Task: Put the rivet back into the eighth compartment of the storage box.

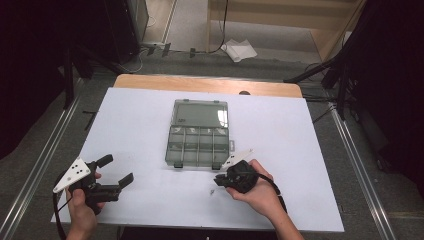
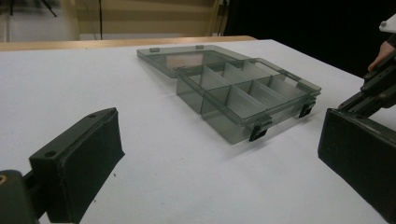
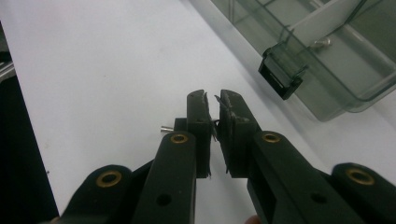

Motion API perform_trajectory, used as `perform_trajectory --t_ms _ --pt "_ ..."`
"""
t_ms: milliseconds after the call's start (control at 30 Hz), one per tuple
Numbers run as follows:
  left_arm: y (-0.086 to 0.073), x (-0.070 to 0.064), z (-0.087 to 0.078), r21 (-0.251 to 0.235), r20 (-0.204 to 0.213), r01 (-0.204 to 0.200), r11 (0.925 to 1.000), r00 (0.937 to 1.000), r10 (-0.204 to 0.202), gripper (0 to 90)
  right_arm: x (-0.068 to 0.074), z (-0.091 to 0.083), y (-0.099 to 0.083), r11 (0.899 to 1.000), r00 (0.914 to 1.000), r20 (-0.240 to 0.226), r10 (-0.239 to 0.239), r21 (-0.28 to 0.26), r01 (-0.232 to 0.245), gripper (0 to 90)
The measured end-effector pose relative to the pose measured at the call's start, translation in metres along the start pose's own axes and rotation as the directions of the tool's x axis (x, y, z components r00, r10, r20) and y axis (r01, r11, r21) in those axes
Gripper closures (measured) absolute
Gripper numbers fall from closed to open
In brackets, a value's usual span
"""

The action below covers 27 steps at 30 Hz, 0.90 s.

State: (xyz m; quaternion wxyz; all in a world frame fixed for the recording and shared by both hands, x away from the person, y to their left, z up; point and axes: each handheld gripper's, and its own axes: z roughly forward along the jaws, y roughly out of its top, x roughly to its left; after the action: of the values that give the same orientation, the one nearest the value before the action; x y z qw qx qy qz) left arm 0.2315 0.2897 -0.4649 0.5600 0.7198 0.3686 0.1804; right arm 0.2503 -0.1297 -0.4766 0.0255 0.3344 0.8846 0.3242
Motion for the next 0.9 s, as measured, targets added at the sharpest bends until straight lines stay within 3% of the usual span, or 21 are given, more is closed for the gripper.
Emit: perform_trajectory --t_ms 900 --pt "0.0 -0.001 -0.001 -0.004 -0.002 -0.002 1.0 1.0 0.002 0.0 -0.011 -0.02 0.02 1.0 0.9998 0.012 0.013 -0.026 -0.012 84.3"
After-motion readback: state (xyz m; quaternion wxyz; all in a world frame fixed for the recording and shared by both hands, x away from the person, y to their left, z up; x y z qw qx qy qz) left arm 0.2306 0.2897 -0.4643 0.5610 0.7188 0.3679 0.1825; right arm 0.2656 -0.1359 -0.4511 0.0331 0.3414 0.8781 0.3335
